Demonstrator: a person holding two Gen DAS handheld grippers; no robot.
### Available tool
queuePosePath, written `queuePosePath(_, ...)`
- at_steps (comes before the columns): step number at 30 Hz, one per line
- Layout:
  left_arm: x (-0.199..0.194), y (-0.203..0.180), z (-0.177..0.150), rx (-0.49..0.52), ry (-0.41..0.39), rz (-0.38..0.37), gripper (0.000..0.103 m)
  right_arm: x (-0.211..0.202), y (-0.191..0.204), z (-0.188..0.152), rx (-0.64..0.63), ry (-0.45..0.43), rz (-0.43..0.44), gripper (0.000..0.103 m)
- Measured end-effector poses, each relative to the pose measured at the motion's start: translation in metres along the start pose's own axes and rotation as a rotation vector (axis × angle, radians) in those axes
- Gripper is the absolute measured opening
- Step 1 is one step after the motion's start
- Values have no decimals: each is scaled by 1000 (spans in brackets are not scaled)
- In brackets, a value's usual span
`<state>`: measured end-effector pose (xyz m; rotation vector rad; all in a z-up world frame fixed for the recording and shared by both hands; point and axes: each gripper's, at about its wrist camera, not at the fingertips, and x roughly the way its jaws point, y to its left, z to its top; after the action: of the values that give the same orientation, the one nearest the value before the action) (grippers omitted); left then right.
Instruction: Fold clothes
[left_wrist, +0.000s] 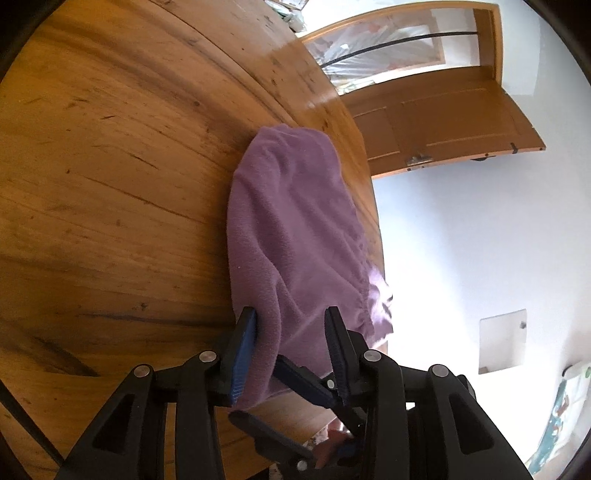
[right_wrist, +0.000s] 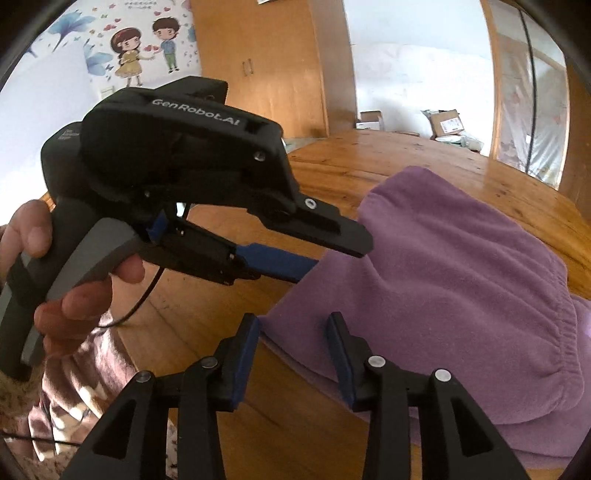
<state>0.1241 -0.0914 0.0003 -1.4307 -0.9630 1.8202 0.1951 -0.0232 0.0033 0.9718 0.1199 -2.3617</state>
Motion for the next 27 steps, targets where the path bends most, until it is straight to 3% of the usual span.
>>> queuePosePath(11, -1, 2, -2, -27, 9, -22, 38, 13, 12, 7, 39, 26, -121, 40)
queuePosePath(14, -4, 4, -3, -33, 8, -32, 38, 12, 12, 6, 26, 26, -147, 29)
queuePosePath(17, -10, 7, -2, -29, -1, -32, 38, 9, 2, 6, 71, 24, -128, 17)
queuePosePath(22, -16, 7, 3, -19, -33, -23, 41, -1, 3, 7, 49, 4, -106, 14)
queuePosePath(27, -7, 9, 10, -15, -9, -18, 42, -15, 1, 7, 52, -36, -67, 13)
